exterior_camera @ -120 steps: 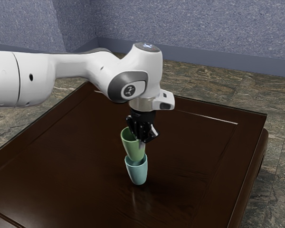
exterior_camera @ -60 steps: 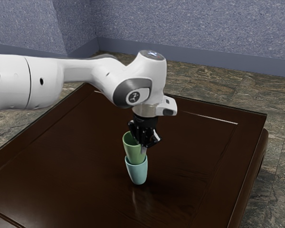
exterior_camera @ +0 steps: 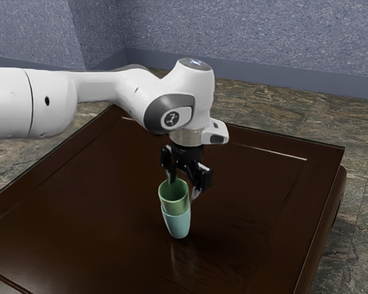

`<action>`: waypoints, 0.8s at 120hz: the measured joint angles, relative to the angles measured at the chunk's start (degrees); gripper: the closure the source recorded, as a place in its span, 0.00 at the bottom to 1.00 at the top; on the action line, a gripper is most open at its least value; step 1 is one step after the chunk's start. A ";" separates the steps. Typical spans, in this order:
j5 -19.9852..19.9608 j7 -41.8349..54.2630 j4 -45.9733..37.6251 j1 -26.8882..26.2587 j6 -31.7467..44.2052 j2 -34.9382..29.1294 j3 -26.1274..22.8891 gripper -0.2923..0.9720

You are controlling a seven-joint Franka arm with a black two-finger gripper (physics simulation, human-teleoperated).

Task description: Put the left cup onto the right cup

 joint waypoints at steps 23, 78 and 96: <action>-0.04 -0.61 2.68 -0.01 -4.14 -3.98 -0.42 0.27; -2.50 3.82 7.69 0.61 -11.59 -8.60 1.59 0.24; -2.43 5.37 8.83 0.84 -13.12 -8.70 2.31 0.23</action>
